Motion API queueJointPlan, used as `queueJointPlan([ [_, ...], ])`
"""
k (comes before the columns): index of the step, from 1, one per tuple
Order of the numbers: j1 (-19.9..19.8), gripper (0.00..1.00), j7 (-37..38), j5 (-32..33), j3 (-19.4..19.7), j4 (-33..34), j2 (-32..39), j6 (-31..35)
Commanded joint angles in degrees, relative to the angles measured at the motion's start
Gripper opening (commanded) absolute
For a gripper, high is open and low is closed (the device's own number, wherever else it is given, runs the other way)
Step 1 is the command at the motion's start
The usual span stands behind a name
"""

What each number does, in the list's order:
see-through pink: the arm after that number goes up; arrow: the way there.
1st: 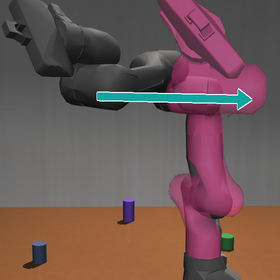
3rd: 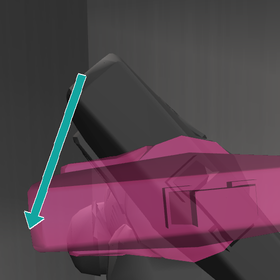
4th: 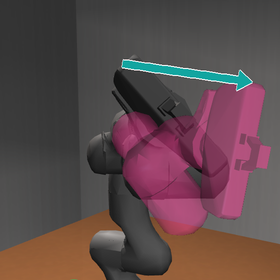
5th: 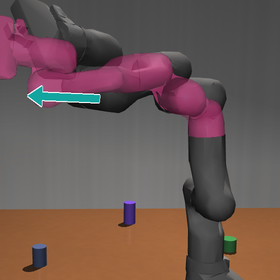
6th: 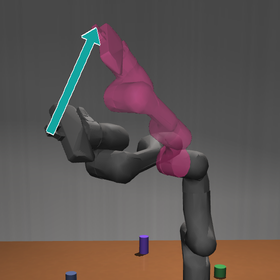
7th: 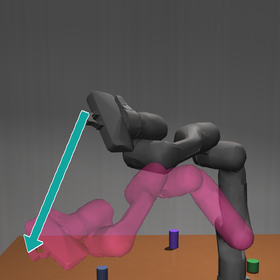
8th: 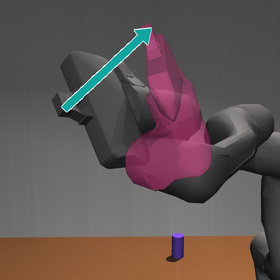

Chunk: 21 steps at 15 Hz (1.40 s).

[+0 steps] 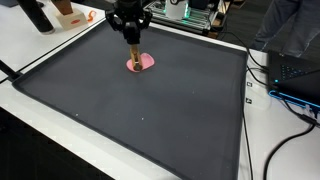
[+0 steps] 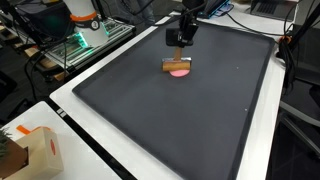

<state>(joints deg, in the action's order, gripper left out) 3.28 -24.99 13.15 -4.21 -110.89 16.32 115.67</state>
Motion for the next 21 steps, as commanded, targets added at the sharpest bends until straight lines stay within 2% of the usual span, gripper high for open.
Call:
queueJointPlan([
  [1,-0.99,0.23,2.11,3.61,1.62,-0.15,4.60,5.39],
  [15,-2.50,0.23,3.89,2.60,3.17,-1.02,2.03,7.68],
  [21,-4.11,0.23,5.68,3.41,4.90,-2.55,0.10,12.54],
])
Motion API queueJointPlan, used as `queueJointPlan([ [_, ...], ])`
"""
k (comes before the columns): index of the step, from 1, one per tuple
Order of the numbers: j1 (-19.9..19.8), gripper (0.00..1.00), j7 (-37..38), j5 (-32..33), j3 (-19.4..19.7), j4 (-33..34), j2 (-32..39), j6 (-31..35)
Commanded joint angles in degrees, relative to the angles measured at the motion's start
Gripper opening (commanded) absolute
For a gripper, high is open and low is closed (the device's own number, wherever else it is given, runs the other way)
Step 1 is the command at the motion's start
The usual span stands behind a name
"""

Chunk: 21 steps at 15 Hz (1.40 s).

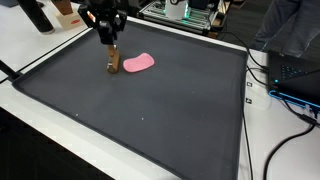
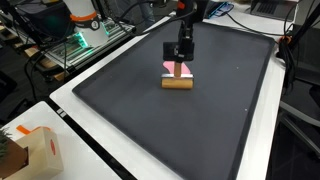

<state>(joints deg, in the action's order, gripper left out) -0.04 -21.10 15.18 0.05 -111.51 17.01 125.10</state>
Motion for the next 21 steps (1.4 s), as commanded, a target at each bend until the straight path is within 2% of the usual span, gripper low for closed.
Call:
queueJointPlan([
  [1,-0.90,0.23,2.12,1.54,0.86,-2.32,-1.20,3.61],
  [12,-0.69,0.23,6.99,4.40,1.52,-6.76,-9.25,6.29],
  [16,-1.18,0.23,5.38,1.87,1.06,-9.16,-14.53,5.93],
  [21,-0.64,0.23,1.29,-1.74,0.52,-11.37,-20.95,1.42],
])
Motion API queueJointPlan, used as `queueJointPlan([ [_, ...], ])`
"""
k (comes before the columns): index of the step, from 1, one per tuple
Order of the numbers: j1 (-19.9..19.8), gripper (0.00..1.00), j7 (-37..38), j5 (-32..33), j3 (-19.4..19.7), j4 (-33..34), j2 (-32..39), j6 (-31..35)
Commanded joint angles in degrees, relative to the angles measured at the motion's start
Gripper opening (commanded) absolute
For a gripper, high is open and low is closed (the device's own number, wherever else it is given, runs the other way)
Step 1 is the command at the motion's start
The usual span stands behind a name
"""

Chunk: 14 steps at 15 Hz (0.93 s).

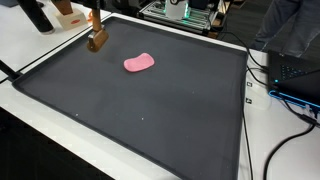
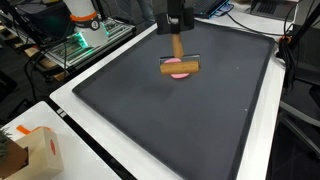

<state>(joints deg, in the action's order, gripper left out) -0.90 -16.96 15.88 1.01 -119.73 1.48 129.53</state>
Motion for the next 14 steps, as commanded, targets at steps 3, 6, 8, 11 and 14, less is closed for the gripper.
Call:
queueJointPlan([
  [3,1.11,0.23,-7.65,-6.47,-0.84,-3.12,-8.04,-8.62],
  [6,2.35,0.23,-12.50,-9.82,-1.21,-2.14,-9.37,-15.13],
  [8,2.29,0.48,-10.65,-8.32,-1.11,-1.15,-7.63,-14.11],
  [11,2.98,0.48,-11.81,-8.90,-1.31,-1.15,-8.38,-15.87],
  [14,2.98,0.48,-12.24,-8.90,-1.30,-1.16,-8.37,-15.91],
])
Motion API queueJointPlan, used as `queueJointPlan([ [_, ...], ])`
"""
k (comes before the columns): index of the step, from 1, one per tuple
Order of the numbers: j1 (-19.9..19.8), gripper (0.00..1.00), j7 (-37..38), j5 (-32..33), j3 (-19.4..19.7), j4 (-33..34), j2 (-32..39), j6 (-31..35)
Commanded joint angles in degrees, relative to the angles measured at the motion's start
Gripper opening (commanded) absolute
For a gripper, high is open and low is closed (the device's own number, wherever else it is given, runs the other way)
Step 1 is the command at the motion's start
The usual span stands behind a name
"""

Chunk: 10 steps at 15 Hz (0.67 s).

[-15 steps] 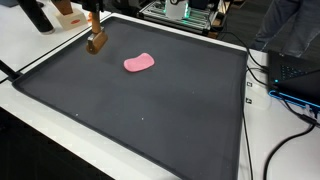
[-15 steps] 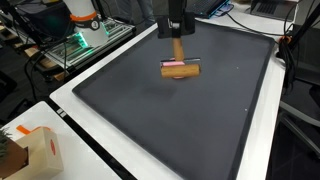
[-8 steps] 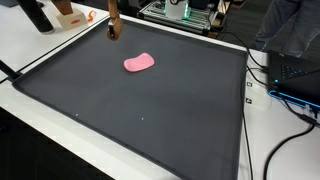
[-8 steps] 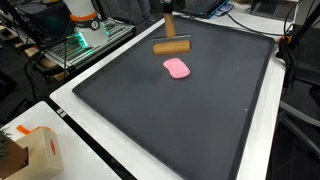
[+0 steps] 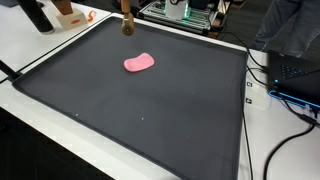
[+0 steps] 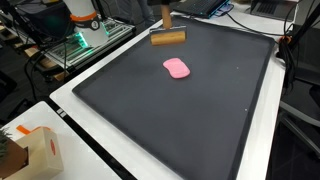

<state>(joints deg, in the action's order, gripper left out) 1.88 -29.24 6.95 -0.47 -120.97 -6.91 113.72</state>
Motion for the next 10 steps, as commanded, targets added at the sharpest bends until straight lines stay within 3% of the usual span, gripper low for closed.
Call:
queueJointPlan([
  [1,0.21,0.48,0.00,0.02,0.18,0.08,0.02,-0.11],
  [2,0.21,0.23,-0.02,0.02,0.18,0.08,0.02,-0.12],
  [10,-3.85,0.23,-15.69,-15.17,5.84,7.20,6.76,-2.14],
])
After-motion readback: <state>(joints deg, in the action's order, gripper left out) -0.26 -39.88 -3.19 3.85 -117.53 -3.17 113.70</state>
